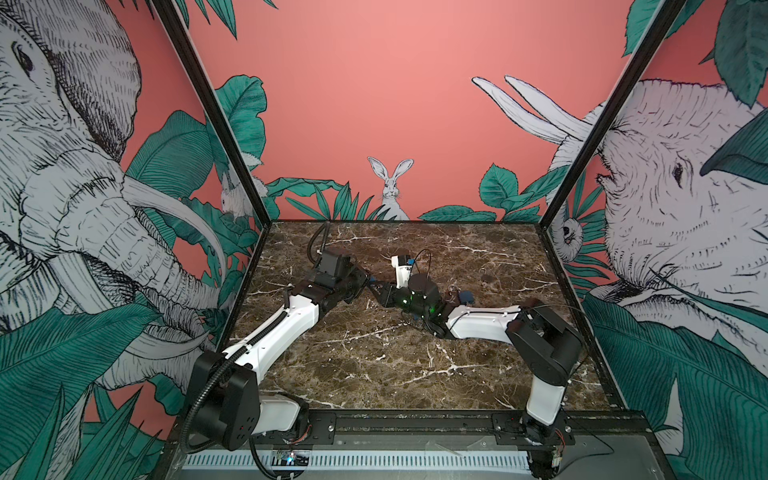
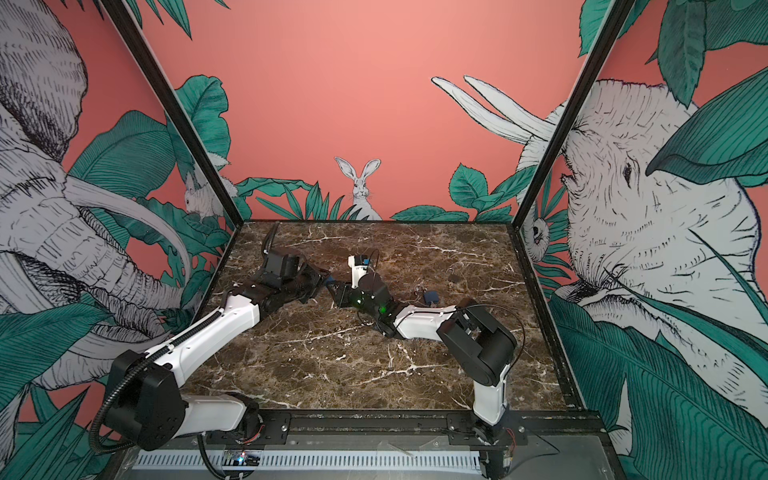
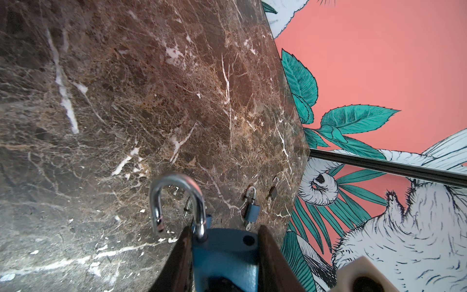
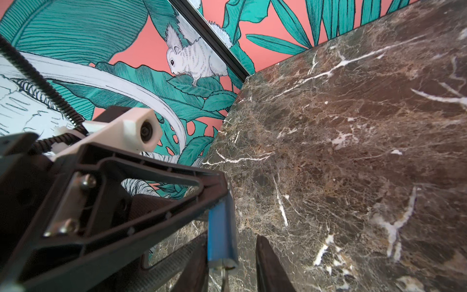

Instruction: Lock with the key

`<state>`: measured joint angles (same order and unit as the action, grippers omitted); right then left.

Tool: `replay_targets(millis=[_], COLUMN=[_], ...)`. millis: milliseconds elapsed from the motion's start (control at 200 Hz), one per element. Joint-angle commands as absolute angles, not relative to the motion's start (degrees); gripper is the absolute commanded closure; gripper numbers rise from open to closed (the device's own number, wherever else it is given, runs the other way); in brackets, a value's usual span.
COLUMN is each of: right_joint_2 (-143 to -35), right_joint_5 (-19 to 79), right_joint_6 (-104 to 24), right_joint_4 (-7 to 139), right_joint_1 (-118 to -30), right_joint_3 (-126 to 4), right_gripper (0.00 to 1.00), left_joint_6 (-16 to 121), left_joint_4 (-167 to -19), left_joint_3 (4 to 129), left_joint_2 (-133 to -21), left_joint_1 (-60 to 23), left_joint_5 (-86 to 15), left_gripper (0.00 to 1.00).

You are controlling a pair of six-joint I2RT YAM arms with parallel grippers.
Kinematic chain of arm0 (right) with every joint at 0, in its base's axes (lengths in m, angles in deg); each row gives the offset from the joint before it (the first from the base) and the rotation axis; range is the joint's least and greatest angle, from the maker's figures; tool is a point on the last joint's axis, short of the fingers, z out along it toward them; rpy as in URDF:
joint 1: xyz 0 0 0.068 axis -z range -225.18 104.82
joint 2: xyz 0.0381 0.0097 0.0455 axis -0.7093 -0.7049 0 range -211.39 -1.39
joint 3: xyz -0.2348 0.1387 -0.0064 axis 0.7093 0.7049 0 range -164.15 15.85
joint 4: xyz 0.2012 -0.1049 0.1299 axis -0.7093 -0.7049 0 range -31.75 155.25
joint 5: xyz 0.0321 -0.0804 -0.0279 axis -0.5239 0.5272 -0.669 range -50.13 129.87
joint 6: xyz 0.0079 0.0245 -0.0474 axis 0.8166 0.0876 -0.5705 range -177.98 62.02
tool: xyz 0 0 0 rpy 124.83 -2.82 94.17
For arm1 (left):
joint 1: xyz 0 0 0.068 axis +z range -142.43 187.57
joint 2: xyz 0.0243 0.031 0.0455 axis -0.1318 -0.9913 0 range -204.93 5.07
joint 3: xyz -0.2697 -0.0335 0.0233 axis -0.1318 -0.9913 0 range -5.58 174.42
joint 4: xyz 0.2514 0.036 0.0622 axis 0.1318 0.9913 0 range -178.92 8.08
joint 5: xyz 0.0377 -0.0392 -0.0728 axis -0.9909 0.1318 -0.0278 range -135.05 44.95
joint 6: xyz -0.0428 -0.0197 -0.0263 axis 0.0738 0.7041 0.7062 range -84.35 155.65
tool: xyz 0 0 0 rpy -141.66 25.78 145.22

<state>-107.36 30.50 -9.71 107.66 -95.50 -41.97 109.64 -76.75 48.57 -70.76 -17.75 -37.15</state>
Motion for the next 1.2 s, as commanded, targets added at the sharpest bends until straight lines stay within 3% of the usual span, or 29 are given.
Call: replay_targets(millis=[0,155,675,895,1015,1195], right_joint_2=[-108.44,-108.38,-109.49,-107.88,-106.78,-104.24], right_joint_5=[30.08,30.1,28.83,28.23,27.83,25.56], right_joint_6=[-9.2,-9.36,-9.4,-11.82,-12.75,-12.72], right_joint_4=[111.07,111.88,112.9,111.77,110.93,110.22], right_joint_1=[-95.97,-95.98,-95.98,-95.8,-95.37,-93.3], right_joint_3=[-42.88,-42.86,-43.77,-44.48,-44.71,-43.19], right_gripper=[0.71,0.72,0.99,1.0,1.0,1.0], left_joint_6=[110.79,111.12,112.28,110.44,108.73,104.98], left_joint_4=[-79.09,-79.97,-82.85,-81.51,-79.7,-76.04], left_joint_3=[47.78,47.29,45.94,45.01,45.06,45.01], left_joint_2=[-68.41,-68.66,-69.14,-66.59,-64.67,-60.65], left_joint_1=[-17.47,-17.35,-17.38,-17.08,-16.2,-13.23], left_joint_5=[-37.84,-37.16,-35.42,-36.8,-37.3,-37.31], left_gripper=[0.74,0.74,0.73,0.53,0.34,0.26])
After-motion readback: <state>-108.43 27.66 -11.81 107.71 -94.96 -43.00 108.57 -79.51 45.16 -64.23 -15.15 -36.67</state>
